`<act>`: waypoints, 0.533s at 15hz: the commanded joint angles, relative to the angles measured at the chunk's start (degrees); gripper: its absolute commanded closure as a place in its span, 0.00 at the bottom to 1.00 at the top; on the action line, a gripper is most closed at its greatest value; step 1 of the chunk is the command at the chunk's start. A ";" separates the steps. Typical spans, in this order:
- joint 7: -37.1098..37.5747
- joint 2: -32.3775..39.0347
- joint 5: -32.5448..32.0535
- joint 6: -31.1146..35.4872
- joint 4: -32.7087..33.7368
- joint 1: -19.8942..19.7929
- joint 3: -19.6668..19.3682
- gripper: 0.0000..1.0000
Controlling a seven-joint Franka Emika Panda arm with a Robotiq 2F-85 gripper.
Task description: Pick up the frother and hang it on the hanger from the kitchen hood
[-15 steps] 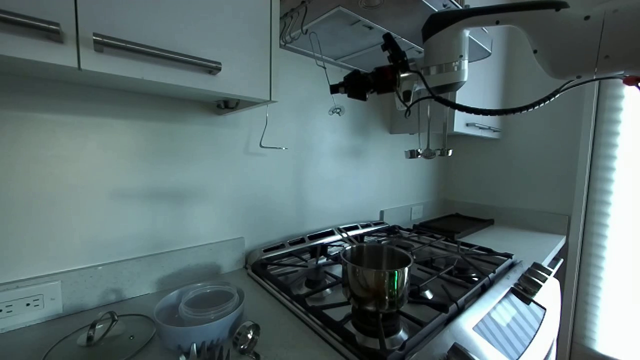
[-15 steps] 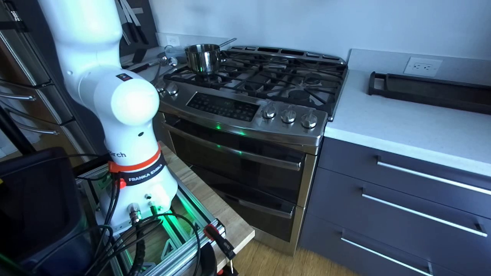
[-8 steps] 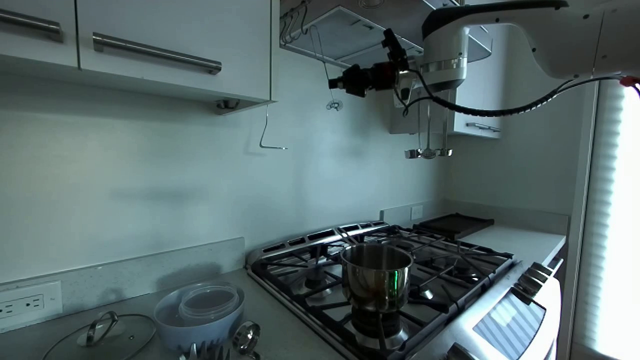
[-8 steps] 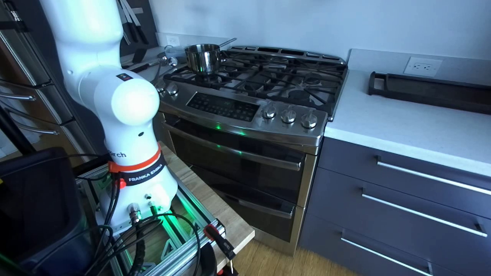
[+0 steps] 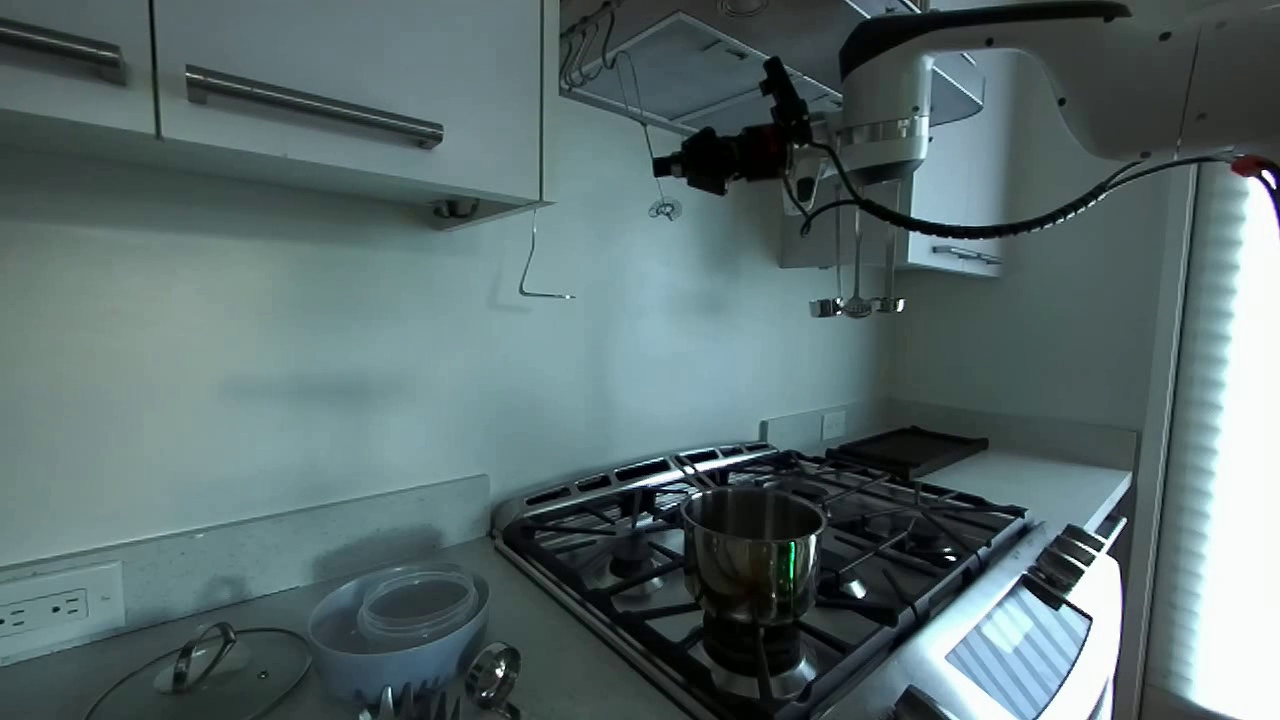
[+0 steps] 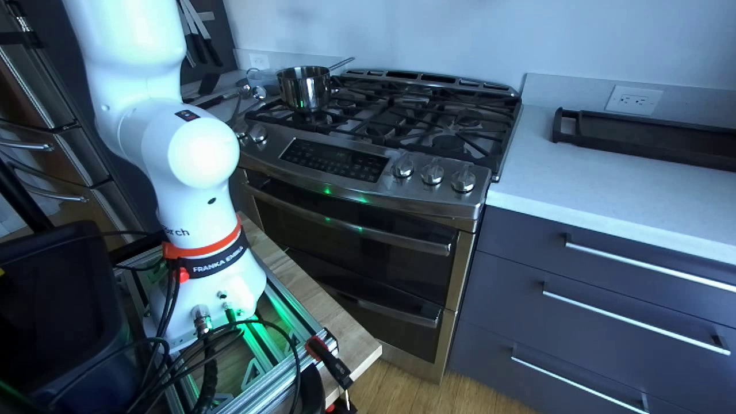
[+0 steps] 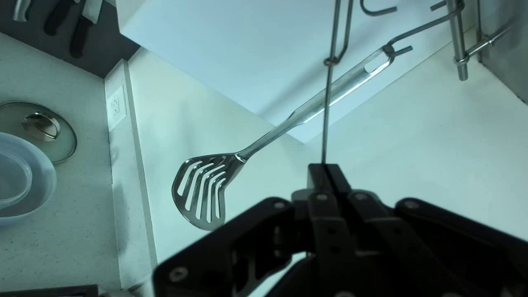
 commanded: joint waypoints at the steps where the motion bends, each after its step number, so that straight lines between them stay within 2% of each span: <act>1: -0.80 1.00 -0.07 1.73 1.39 0.60 0.29 0.99; 8: -0.94 1.53 -1.40 1.33 2.28 0.95 0.39 0.99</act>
